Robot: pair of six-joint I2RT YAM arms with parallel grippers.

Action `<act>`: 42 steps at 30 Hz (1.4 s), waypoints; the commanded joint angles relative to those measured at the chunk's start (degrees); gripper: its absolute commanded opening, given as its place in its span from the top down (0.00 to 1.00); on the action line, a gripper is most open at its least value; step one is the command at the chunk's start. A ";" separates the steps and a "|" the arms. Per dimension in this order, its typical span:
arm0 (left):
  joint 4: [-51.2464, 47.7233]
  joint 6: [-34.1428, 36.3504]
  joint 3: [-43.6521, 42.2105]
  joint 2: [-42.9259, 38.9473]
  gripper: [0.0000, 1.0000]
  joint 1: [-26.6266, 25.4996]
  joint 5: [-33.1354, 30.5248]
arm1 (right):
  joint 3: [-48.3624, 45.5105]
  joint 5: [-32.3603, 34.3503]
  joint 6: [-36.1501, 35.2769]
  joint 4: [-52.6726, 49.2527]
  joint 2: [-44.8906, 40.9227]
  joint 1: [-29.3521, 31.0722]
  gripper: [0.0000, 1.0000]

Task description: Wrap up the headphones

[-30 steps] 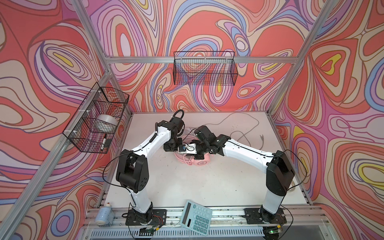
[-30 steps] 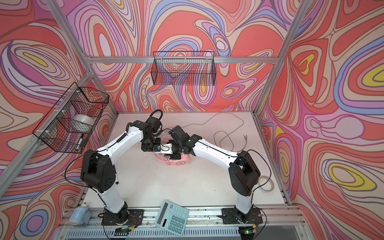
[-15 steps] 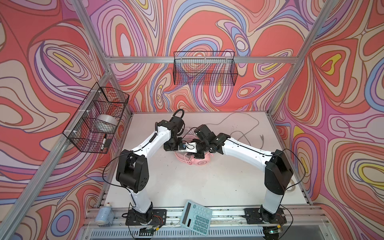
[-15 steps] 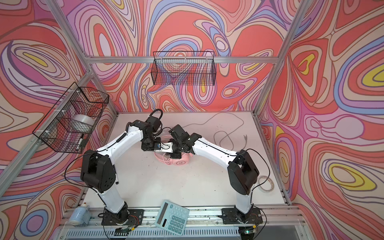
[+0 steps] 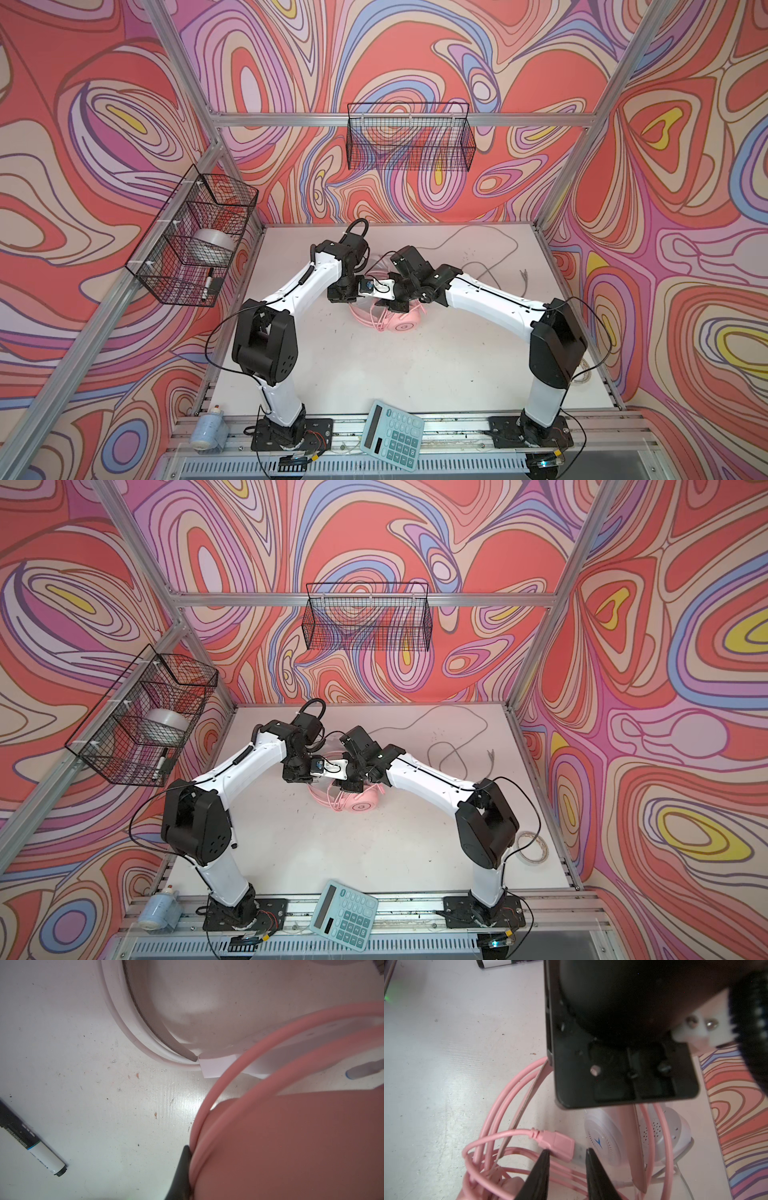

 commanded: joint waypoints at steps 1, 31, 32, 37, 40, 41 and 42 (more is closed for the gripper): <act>-1.30 0.14 1.21 0.10 1.00 -0.29 2.86 | -0.63 0.56 1.06 0.51 -1.17 -0.50 0.67; 1.22 -0.43 -1.06 2.02 1.00 -0.35 3.46 | -9.90 -4.64 -0.22 3.01 -14.20 -1.62 0.58; 1.49 -0.60 -1.22 2.16 1.00 -0.29 3.42 | -10.77 -5.31 -1.33 2.75 -15.36 -1.64 0.58; 2.54 -1.09 -1.70 3.04 1.00 -0.35 3.41 | -14.21 -8.93 -8.37 0.49 -19.47 -1.27 0.58; 3.06 -1.40 -1.77 3.59 1.00 -0.31 3.74 | -14.33 -9.89 -13.22 -4.01 -19.16 -0.62 0.58; 3.38 -1.43 -1.86 3.84 1.00 -0.31 3.69 | -14.49 -9.83 -14.72 -5.21 -18.76 -0.21 0.58; 3.43 -1.65 -1.95 3.98 1.00 -0.27 3.53 | -14.67 -9.72 -15.85 -6.00 -18.32 0.15 0.58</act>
